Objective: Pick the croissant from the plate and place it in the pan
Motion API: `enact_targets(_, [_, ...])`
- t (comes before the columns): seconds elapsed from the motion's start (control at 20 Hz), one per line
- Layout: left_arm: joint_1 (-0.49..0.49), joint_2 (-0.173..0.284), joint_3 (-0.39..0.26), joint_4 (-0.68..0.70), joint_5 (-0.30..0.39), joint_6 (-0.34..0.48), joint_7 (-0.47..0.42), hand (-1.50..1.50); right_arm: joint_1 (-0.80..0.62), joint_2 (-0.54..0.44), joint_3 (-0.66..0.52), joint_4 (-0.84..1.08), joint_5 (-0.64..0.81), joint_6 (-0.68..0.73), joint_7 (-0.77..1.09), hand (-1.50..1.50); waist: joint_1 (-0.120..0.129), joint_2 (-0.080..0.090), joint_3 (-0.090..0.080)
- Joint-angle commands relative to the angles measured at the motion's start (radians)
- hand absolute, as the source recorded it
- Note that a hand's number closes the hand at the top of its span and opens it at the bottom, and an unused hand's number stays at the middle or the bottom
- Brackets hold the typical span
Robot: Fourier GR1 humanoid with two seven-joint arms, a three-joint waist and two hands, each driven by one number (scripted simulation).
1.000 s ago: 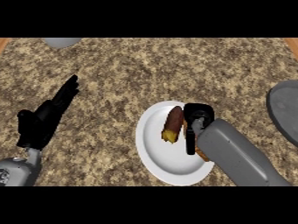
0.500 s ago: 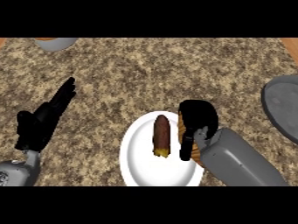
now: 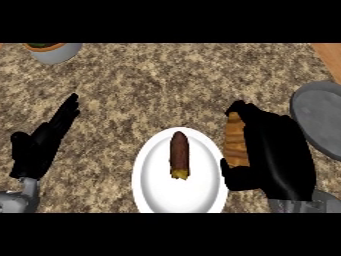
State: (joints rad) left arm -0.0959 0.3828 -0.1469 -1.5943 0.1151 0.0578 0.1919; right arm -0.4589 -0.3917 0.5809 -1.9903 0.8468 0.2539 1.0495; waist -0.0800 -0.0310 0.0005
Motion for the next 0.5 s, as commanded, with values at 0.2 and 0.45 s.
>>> enact_targets(0.2, [-0.004, -0.016, -0.014, -0.026, -0.015, -0.011, -0.014, 0.00, 0.284, -0.057, -0.065, -0.372, 0.235, -0.126, 0.130, 1.50, 0.038, 0.021, 0.001])
enact_targets(0.45, [-0.054, -0.028, -0.009, 0.027, -0.029, -0.026, -0.015, 0.00, 0.392, -0.016, -0.217, -0.327, 0.225, -0.288, -0.013, 1.50, 0.060, 0.032, 0.001])
